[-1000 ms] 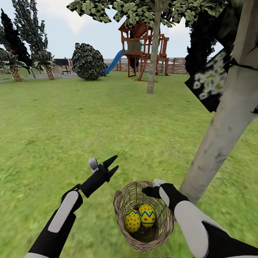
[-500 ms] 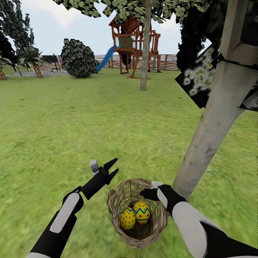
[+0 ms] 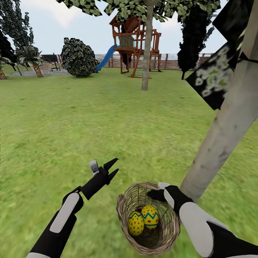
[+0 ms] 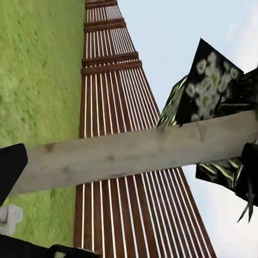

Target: Take the three Easter eggs out of the wicker basket on the lawn in the garden, then place them on the lawn next to a single tree (choose any tree) so that all three eggs are next to the same tree and none are left in the basket.

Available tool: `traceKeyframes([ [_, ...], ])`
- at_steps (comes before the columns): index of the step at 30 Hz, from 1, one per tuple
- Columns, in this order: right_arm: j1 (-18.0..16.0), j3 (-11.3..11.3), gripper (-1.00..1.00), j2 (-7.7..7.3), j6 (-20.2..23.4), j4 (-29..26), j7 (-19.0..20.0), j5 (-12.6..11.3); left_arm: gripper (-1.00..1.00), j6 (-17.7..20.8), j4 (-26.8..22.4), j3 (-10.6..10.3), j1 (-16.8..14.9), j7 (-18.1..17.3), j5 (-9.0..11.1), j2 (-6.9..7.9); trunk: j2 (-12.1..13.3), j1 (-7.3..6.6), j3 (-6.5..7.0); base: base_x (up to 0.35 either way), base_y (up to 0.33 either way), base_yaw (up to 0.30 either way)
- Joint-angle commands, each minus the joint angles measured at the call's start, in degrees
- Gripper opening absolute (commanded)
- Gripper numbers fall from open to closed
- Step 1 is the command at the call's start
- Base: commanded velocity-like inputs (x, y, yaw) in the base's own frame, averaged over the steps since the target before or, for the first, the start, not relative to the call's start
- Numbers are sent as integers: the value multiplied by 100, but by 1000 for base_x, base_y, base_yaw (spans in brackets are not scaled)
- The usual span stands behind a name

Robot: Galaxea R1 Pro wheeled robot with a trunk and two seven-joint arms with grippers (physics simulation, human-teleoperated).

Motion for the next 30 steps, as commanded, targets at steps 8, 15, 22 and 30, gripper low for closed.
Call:
traceKeyframes([
  [8,-1,-6,100,-11,20,-146,16,159,100,29,-5,-4,-2,-12,40,11,-2,0,-4,47,74,0],
  [15,16,0,100,-2,49,-65,-25,161,100,33,-2,-5,-2,-12,42,12,-2,0,-4,1,1,0],
  [22,17,2,100,31,553,100,-772,161,100,37,2,3,-2,-5,51,12,-2,0,-4,0,0,0],
  [30,17,14,100,65,626,363,-870,160,100,28,4,-11,-2,-2,23,-13,-2,0,-4,120,25,0],
])
